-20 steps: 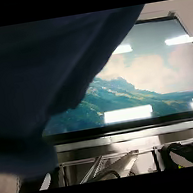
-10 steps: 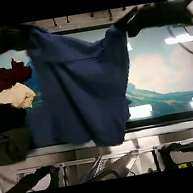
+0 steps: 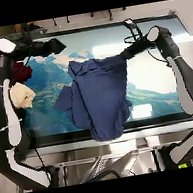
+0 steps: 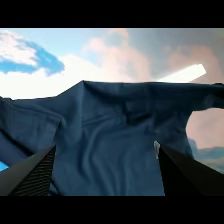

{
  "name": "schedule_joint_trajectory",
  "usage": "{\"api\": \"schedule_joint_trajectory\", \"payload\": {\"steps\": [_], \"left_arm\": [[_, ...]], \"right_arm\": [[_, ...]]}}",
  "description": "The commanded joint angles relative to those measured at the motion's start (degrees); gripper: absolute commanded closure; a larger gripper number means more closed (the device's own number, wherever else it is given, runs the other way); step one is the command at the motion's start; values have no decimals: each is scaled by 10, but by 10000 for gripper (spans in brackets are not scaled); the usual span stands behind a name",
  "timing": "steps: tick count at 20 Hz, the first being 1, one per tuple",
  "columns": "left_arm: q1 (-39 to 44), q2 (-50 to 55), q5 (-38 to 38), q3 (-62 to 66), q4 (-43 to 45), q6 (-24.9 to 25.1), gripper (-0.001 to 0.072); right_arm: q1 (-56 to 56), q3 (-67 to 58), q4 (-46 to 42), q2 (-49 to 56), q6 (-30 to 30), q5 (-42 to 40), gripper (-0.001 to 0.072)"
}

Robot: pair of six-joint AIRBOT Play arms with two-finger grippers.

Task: Fold the shirts.

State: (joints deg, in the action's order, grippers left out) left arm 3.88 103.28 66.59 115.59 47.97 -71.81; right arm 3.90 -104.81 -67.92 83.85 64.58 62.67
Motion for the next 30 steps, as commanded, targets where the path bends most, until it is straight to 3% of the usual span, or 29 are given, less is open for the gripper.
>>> {"api": "schedule_joint_trajectory", "payload": {"steps": [1,4,7,11,15,19,20,24,28,30], "left_arm": [[-49,-44,130,-75,2,-62,17],[-64,-118,177,-253,5,-75,17],[-52,-185,127,-436,5,-60,18],[9,-241,37,-643,3,-56,17],[82,-248,1,-744,3,-56,17],[110,-248,-79,-766,0,-57,18],[111,-248,-99,-761,0,-56,54],[110,-248,-191,-717,1,-56,666],[75,-243,-263,-586,6,-40,689],[36,-215,-258,-498,6,-33,689]], "right_arm": [[-51,1,-51,10,57,-1,699],[-128,5,-88,10,102,68,700],[-198,35,-99,7,109,163,700],[-225,88,-99,-10,109,178,700],[-224,90,-84,-28,109,177,700],[-224,90,-84,-40,109,178,700],[-224,90,-84,-42,109,178,700],[-224,90,-84,-52,110,207,700],[-224,146,-84,-83,150,236,700],[-223,224,-84,-129,175,236,700]]}}
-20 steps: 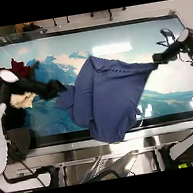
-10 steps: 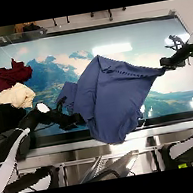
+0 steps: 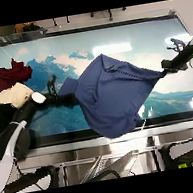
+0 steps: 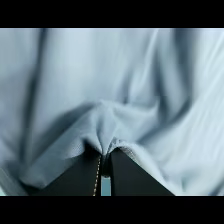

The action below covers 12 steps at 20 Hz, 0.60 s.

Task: Fold the shirts.

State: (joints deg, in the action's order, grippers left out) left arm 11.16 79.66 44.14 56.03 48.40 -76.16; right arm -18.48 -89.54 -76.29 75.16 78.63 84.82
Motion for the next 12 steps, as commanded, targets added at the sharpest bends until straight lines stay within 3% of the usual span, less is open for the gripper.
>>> {"api": "schedule_joint_trajectory", "payload": {"steps": [1,4,8,11,12], "left_arm": [[-55,45,-19,143,2,17,689],[-90,138,30,284,1,32,689],[-85,255,87,432,0,42,688],[-75,309,146,508,1,41,686],[-75,319,167,529,1,42,619]], "right_arm": [[1,122,0,-74,51,14,700],[5,292,52,-201,114,-5,699],[58,491,138,-376,200,-96,698],[76,536,142,-416,209,-136,698],[75,536,143,-416,209,-138,698]]}}
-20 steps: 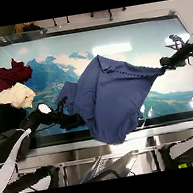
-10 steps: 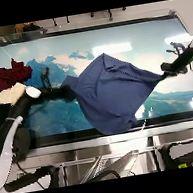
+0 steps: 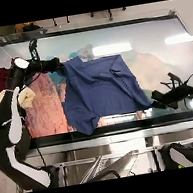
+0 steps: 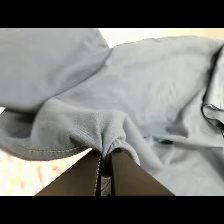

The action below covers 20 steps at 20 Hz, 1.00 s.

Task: Fold the shirts.

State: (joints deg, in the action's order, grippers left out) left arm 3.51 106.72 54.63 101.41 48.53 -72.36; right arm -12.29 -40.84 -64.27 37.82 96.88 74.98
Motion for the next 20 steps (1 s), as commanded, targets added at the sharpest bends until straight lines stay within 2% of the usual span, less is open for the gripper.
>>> {"api": "schedule_joint_trajectory", "payload": {"steps": [1,2,3,4,5,6,8,9,10,11,12,13,17,20], "left_arm": [[-3,55,84,94,0,3,218],[-9,59,109,114,0,-5,-1],[-17,59,141,132,0,-15,0],[-28,59,177,151,0,-26,59],[-39,57,216,165,0,-36,107],[-53,50,254,165,0,-48,115],[-77,22,311,113,6,-59,114],[-84,5,334,75,31,-63,114],[-87,-15,350,25,66,-64,114],[-87,-39,350,-32,108,-63,114],[-85,-60,338,-85,136,-63,114],[-83,-80,315,-139,145,-60,115],[-70,-123,198,-305,143,-56,114],[-45,-122,142,-362,122,-35,115]], "right_arm": [[13,49,22,-42,26,-42,696],[13,49,22,-42,21,-45,677],[13,49,21,-42,14,-50,592],[11,49,16,-42,13,-53,491],[7,49,10,-42,13,-58,435],[-5,45,-8,-42,13,-63,398],[-47,28,-64,-42,12,-67,386],[-73,20,-76,-42,-5,-66,386],[-101,14,-72,-42,-47,-63,385],[-120,13,-64,-42,-81,-54,353],[-130,13,-56,-42,-105,-37,193],[-129,13,-56,-42,-113,-23,133],[-117,13,-54,-42,-146,7,129],[-117,14,-54,-42,-162,7,129]]}}
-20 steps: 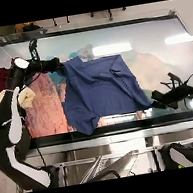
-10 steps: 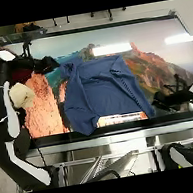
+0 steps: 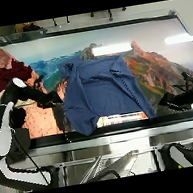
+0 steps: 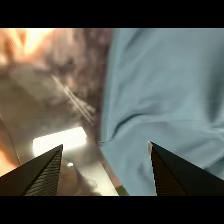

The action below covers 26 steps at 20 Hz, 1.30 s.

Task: Fold the shirts.

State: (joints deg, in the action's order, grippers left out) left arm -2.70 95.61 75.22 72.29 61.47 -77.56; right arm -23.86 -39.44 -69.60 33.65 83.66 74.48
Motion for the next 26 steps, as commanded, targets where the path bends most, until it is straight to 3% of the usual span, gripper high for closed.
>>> {"api": "schedule_joint_trajectory", "payload": {"steps": [1,5,9,10,11,14,18,26], "left_arm": [[27,-10,-87,-80,-29,27,115],[65,-5,-142,-84,-75,47,115],[92,6,-142,-84,-75,50,119],[94,5,-141,-82,-75,57,445],[93,5,-133,-75,-74,70,679],[75,5,-93,-35,-70,70,689],[31,-5,-44,-4,-69,70,689],[-33,-33,-43,-83,-70,87,689]], "right_arm": [[-1,0,0,1,-37,12,129],[-1,0,4,21,-49,25,128],[-1,0,15,38,-50,25,128],[-1,0,16,39,-57,25,129],[-1,0,19,40,-66,25,128],[-1,0,19,40,-94,25,128],[0,26,19,55,-85,24,129],[136,54,57,75,-111,-33,129]]}}
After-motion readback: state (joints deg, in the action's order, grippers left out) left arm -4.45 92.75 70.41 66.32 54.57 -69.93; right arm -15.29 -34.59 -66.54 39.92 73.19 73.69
